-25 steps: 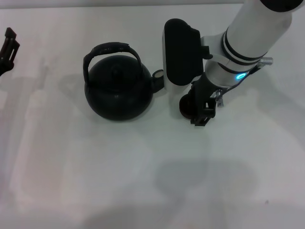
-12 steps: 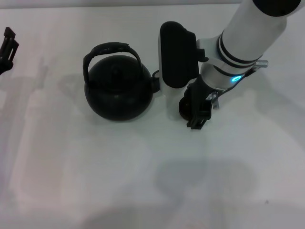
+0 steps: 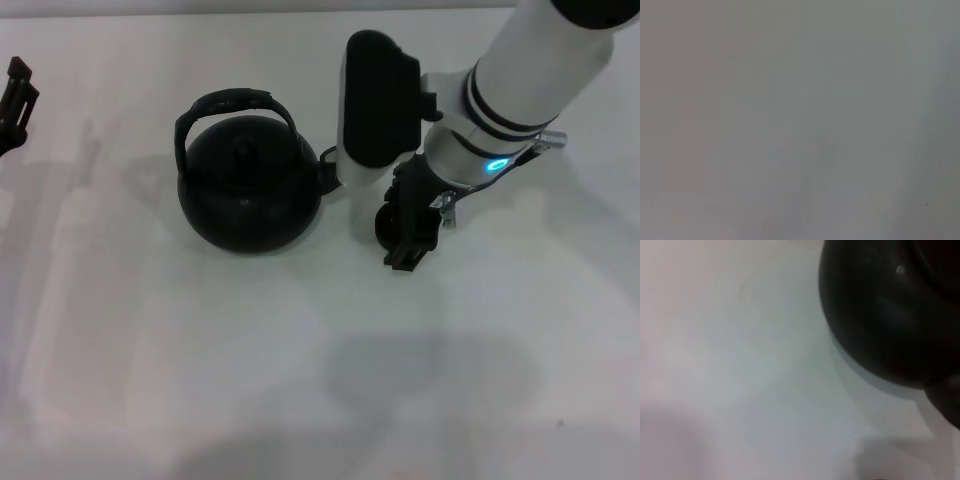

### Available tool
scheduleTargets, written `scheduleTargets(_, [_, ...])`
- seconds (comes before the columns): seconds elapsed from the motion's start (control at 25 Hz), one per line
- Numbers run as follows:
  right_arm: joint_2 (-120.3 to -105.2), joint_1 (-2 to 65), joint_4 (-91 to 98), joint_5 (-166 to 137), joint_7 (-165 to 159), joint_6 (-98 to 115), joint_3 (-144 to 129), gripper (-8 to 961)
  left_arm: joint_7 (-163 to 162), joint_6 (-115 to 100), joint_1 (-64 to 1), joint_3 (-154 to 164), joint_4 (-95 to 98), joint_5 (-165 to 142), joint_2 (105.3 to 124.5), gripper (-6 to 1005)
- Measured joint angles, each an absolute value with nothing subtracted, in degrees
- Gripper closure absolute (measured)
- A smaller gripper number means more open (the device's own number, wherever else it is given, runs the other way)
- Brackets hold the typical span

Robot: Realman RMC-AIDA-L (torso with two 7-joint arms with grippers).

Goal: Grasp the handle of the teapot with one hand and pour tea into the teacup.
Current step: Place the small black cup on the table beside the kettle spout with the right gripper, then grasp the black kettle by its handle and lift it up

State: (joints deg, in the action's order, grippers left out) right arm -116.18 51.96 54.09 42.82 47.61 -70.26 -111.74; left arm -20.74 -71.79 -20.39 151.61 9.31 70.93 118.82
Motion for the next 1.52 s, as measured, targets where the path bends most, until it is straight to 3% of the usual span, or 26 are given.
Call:
scheduleTargets(0.96, [-115.54, 33.9, 57.2, 54.4, 61.2, -68.7, -78.9, 104, -20.5, -72.3, -21.5, 150.8, 8.6, 71.0, 118.83, 243])
scheduleTargets(1.52, [-115.19, 30.5, 50.3, 61.8, 70.8, -69.0, -68.9, 108, -20.6, -73.6, -21.1, 150.8, 8.2, 71.0, 118.86, 244])
